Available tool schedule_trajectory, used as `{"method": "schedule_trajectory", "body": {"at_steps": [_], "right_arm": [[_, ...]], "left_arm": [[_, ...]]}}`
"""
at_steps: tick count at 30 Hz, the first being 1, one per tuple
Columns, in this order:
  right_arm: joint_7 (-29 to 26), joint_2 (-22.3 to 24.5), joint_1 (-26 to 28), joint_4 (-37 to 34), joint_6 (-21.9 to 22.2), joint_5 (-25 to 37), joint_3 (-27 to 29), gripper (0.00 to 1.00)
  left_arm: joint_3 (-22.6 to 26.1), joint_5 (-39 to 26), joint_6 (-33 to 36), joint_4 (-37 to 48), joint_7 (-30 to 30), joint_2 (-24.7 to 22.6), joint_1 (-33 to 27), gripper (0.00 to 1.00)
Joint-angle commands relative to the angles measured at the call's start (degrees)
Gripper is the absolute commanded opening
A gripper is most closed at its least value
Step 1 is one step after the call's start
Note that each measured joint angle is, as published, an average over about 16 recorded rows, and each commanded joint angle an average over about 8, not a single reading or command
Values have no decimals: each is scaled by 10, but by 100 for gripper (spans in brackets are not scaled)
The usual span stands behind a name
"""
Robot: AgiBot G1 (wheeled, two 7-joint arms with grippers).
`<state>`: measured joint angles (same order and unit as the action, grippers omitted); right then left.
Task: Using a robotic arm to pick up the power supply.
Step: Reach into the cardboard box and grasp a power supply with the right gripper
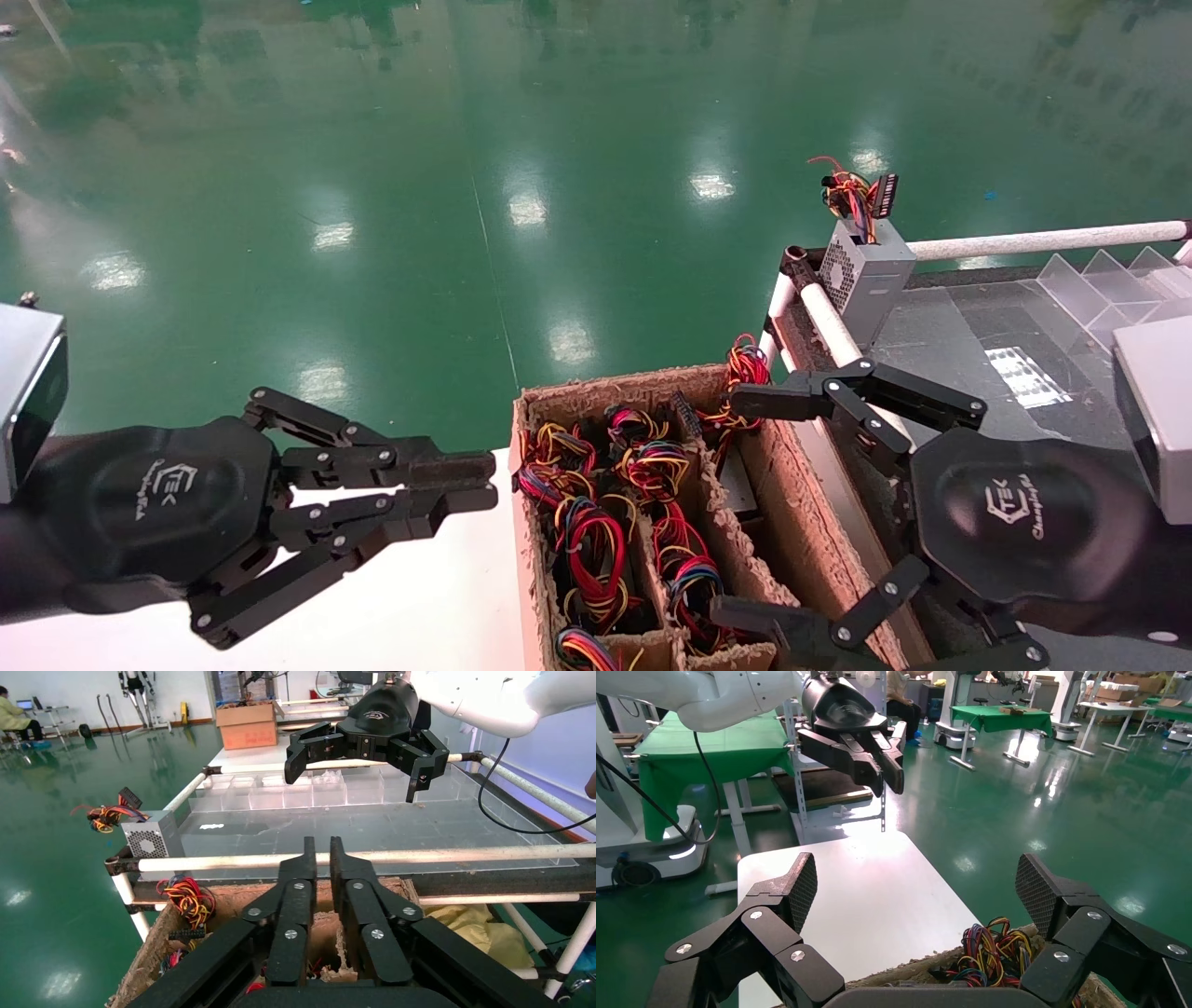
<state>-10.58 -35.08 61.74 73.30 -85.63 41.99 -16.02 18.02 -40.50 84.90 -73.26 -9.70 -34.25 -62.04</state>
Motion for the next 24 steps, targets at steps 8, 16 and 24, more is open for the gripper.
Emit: {"method": "schedule_trajectory", "body": {"at_steps": [8,16,24], "right_arm": [[0,0,0,0,0,0,0,100],[-1,0,1,-6,3,6,-2,100],[-17,-6,20,-36,35,54,-19,100]], "left_arm": [[0,0,0,0,0,0,0,100],[0,0,0,0,0,0,0,100],[0,0,0,0,0,0,0,100]]}}
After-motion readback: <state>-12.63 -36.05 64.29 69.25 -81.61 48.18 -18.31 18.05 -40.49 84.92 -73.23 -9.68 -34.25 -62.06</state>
